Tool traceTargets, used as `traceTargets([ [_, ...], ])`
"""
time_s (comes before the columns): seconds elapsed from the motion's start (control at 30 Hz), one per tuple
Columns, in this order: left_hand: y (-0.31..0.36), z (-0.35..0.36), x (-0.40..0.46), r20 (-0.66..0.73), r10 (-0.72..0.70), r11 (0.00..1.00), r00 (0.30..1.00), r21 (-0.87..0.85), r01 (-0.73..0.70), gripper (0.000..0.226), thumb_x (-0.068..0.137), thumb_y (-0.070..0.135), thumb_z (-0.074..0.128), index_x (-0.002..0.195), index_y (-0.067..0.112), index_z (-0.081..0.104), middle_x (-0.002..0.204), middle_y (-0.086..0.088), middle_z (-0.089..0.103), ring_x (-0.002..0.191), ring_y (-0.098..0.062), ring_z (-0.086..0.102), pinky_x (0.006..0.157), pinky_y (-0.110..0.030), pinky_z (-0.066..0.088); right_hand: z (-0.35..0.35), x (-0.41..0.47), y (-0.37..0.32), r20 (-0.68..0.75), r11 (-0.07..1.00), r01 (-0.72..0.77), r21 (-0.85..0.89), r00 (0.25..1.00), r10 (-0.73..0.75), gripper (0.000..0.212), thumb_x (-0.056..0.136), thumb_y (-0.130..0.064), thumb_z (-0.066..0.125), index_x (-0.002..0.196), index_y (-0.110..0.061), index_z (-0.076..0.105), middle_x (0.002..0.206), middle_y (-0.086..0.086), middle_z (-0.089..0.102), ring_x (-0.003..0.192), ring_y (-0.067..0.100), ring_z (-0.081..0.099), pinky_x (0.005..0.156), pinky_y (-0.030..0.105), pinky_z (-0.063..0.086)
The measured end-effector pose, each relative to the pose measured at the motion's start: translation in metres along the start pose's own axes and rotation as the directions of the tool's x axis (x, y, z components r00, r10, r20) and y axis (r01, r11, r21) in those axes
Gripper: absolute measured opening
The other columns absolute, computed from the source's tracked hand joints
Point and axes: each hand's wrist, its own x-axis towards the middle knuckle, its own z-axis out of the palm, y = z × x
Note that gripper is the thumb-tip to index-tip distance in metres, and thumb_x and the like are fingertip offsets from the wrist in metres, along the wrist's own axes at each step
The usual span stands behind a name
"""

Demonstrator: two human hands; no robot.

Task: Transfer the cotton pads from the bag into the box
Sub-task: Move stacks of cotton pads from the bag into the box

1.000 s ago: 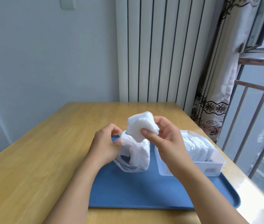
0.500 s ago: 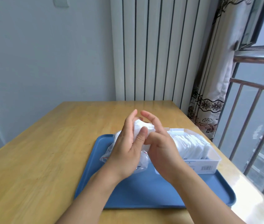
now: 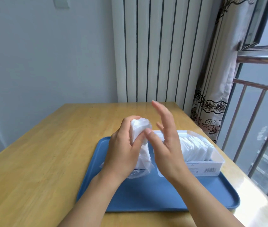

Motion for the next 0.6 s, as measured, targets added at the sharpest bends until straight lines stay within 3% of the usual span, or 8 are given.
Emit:
traceTargets([
  [0.07, -0.001, -0.002, 0.003, -0.029, -0.034, 0.997, 0.999, -0.065, 0.032, 0.029, 0.089, 0.027, 0.072, 0.116, 0.03, 0.06, 0.092, 0.015, 0.071, 0.075, -0.003, 0.066, 0.062, -0.013, 0.049, -0.002, -0.002, 0.002, 0.041, 0.958, 0.196, -0.211, 0.981, -0.192, 0.066, 0.091, -0.033, 0.057, 0.153, -0.019, 0.04, 0.161, -0.004, 0.034, 0.152, 0.012, 0.026, 0.121, 0.034, 0.027],
  [0.1, -0.002, -0.003, 0.004, -0.024, -0.064, 0.992, 0.998, -0.11, 0.061, 0.031, 0.087, 0.022, 0.075, 0.113, 0.03, 0.061, 0.091, 0.012, 0.072, 0.076, -0.006, 0.067, 0.063, -0.018, 0.053, -0.002, -0.003, 0.004, 0.105, 0.941, 0.223, -0.254, 0.974, -0.202, 0.065, 0.093, -0.034, 0.057, 0.154, -0.019, 0.039, 0.163, -0.005, 0.033, 0.153, 0.011, 0.024, 0.122, 0.036, 0.026],
  [0.17, -0.004, -0.003, 0.005, 0.041, -0.124, 0.961, 0.991, -0.244, 0.131, 0.033, 0.086, 0.012, 0.077, 0.111, 0.029, 0.063, 0.093, 0.002, 0.073, 0.082, -0.018, 0.071, 0.07, -0.035, 0.062, 0.002, -0.006, 0.007, 0.24, 0.937, 0.175, -0.302, 0.965, -0.103, 0.064, 0.096, -0.042, 0.057, 0.155, -0.026, 0.037, 0.164, -0.015, 0.029, 0.154, 0.004, 0.017, 0.123, 0.041, 0.026],
  [0.23, -0.007, -0.002, 0.006, 0.101, -0.165, 0.918, 0.981, -0.348, 0.19, 0.027, 0.085, 0.003, 0.075, 0.104, 0.02, 0.065, 0.096, -0.015, 0.071, 0.082, -0.025, 0.069, 0.073, -0.045, 0.063, 0.005, -0.008, 0.009, 0.28, 0.94, 0.136, -0.313, 0.959, -0.046, 0.068, 0.097, -0.047, 0.057, 0.158, -0.03, 0.031, 0.165, -0.02, 0.023, 0.153, -0.001, 0.011, 0.124, 0.039, 0.024],
  [0.37, -0.009, -0.001, 0.006, 0.142, -0.161, 0.916, 0.977, -0.346, 0.201, 0.02, 0.078, 0.012, 0.074, 0.097, 0.013, 0.068, 0.094, -0.012, 0.076, 0.092, -0.034, 0.074, 0.08, -0.052, 0.062, 0.001, -0.005, 0.009, 0.267, 0.939, 0.136, -0.317, 0.962, -0.05, 0.064, 0.098, -0.046, 0.056, 0.156, -0.031, 0.034, 0.164, -0.02, 0.026, 0.152, -0.001, 0.016, 0.123, 0.037, 0.026],
  [0.47, -0.008, -0.002, 0.007, 0.192, -0.174, 0.906, 0.966, -0.352, 0.233, 0.021, 0.081, 0.004, 0.076, 0.101, 0.011, 0.07, 0.095, -0.009, 0.078, 0.091, -0.029, 0.075, 0.081, -0.047, 0.062, -0.001, -0.002, 0.01, 0.212, 0.948, 0.138, -0.288, 0.974, -0.077, 0.053, 0.099, -0.038, 0.058, 0.149, -0.025, 0.046, 0.156, -0.014, 0.039, 0.148, 0.004, 0.031, 0.119, 0.035, 0.033],
  [0.6, -0.003, -0.007, 0.008, 0.246, -0.191, 0.867, 0.95, -0.412, 0.281, 0.022, 0.086, 0.001, 0.075, 0.103, 0.011, 0.069, 0.087, -0.003, 0.076, 0.077, -0.011, 0.071, 0.064, -0.022, 0.056, -0.008, 0.002, 0.009, 0.094, 0.944, 0.218, -0.246, 0.975, -0.201, 0.042, 0.081, -0.004, 0.062, 0.121, -0.016, 0.065, 0.134, -0.002, 0.055, 0.133, 0.016, 0.048, 0.108, 0.031, 0.041],
])
